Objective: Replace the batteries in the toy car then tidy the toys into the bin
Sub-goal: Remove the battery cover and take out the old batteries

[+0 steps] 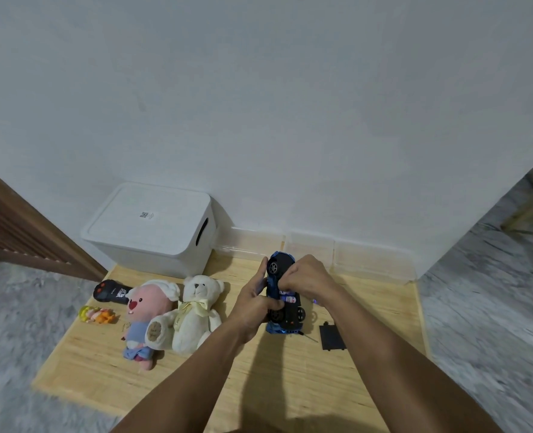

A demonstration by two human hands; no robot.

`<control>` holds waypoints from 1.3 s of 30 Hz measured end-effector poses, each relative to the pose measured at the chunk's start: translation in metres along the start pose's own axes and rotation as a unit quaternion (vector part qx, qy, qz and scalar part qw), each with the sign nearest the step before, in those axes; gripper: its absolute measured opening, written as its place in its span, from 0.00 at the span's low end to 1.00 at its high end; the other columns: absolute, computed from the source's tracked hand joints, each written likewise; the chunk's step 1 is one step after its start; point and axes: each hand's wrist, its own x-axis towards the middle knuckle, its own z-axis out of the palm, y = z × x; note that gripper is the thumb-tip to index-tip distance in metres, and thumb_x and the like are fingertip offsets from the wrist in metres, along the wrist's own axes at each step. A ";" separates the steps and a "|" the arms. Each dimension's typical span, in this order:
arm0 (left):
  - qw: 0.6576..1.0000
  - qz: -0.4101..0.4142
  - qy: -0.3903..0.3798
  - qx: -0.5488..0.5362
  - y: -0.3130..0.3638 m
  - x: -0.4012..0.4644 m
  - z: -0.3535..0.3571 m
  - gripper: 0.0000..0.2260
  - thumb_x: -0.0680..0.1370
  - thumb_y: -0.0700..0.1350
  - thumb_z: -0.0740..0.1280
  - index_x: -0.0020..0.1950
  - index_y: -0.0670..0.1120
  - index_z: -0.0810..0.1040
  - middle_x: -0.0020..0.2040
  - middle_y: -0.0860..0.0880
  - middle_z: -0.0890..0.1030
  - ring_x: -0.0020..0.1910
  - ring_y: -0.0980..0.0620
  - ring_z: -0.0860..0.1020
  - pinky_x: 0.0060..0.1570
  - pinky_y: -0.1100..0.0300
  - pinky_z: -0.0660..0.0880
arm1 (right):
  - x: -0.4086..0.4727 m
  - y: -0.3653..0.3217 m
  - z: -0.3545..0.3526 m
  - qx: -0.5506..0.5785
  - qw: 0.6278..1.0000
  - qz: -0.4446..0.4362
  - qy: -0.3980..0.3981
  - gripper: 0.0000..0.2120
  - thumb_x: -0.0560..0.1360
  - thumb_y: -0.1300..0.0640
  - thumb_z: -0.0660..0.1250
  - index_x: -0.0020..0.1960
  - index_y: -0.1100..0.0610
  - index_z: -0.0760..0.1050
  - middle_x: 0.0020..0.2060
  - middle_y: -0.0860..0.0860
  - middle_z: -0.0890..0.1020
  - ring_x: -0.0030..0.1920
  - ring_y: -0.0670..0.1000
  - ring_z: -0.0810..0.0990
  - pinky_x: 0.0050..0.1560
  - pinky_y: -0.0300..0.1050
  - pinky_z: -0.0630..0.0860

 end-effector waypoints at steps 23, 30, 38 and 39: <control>0.999 -0.018 0.005 -0.039 0.001 0.006 0.000 0.42 0.73 0.23 0.62 0.76 0.62 0.61 0.65 0.50 0.78 0.56 0.41 0.78 0.56 0.36 0.75 | 0.005 0.006 -0.007 -0.096 0.992 -0.082 -0.009 0.08 0.62 0.57 0.69 0.39 0.54 0.85 0.38 0.50 0.85 0.39 0.49 0.82 0.39 0.44 0.80; 0.996 -0.035 -0.010 -0.083 0.003 0.007 -0.002 0.40 0.76 0.25 0.59 0.75 0.64 0.60 0.67 0.46 0.77 0.54 0.42 0.78 0.49 0.41 0.77 | 0.006 0.024 -0.011 -0.082 0.981 -0.175 -0.021 0.04 0.73 0.59 0.71 0.46 0.51 0.78 0.45 0.45 0.80 0.46 0.47 0.78 0.47 0.41 0.74; 0.995 -0.043 0.003 -0.089 0.006 0.010 -0.007 0.39 0.75 0.27 0.58 0.75 0.66 0.59 0.62 0.38 0.77 0.53 0.40 0.77 0.48 0.36 0.78 | 0.001 0.033 -0.018 0.338 0.941 -0.014 -0.022 0.14 0.74 0.65 0.58 0.53 0.55 0.79 0.34 0.54 0.79 0.28 0.49 0.70 0.28 0.42 0.63; 0.995 -0.044 0.007 -0.091 0.007 0.010 -0.008 0.39 0.75 0.28 0.57 0.75 0.66 0.59 0.62 0.39 0.77 0.52 0.40 0.76 0.52 0.33 0.76 | 0.001 0.035 -0.017 0.357 0.934 -0.011 -0.028 0.13 0.75 0.64 0.57 0.52 0.56 0.79 0.33 0.54 0.78 0.27 0.49 0.69 0.27 0.41 0.62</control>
